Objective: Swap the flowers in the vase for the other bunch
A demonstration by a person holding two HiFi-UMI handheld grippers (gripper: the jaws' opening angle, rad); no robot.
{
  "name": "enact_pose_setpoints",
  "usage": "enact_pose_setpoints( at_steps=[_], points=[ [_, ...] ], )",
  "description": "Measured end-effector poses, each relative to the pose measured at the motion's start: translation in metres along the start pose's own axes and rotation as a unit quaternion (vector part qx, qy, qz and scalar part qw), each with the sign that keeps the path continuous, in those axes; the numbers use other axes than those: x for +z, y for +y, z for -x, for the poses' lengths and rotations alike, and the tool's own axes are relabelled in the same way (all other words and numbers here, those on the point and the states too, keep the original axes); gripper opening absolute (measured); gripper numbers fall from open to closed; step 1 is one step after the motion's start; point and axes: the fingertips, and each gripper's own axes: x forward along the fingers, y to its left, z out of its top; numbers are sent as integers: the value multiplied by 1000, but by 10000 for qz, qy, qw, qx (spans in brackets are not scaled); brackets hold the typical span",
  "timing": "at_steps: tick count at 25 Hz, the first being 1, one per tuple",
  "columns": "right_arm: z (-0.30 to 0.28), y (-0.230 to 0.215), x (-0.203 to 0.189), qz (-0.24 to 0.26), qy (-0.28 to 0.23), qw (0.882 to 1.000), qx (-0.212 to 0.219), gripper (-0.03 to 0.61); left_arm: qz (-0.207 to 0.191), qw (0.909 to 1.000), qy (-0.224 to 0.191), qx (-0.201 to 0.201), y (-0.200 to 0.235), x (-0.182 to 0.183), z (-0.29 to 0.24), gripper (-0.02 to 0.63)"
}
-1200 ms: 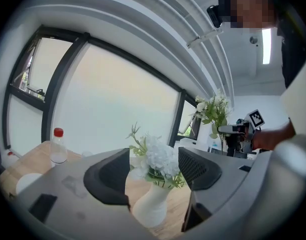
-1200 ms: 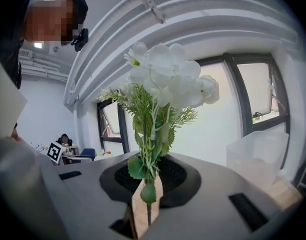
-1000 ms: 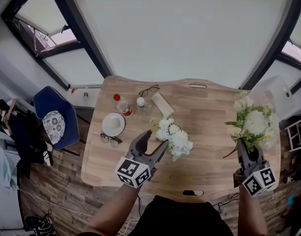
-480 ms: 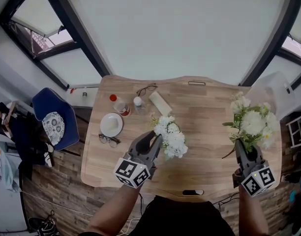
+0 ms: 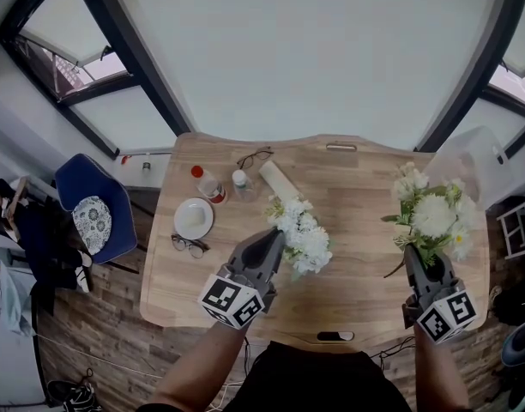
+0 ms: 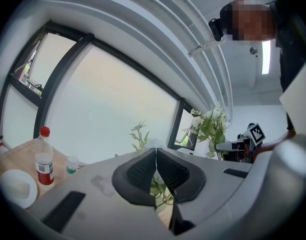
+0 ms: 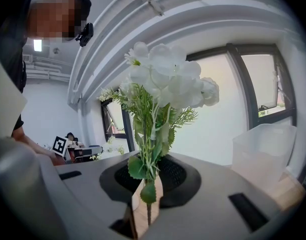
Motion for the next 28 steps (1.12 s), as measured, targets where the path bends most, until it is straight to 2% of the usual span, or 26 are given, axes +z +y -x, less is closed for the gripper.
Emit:
enact_pose_setpoints(
  at_steps=[13,24,28],
  points=[
    [1,6,6,-10,-140,9999,42,77,-73,9986,-512,-146,-16,57,-2,9],
    [0,20,31,35,-420,9987,275,77,-259,9958,-846,-219,-35,102,-10,9],
    [-8,36,38,41,-462,9982,382,77,-264,9947,-974,-214,-29,123,-4,9]
  ],
)
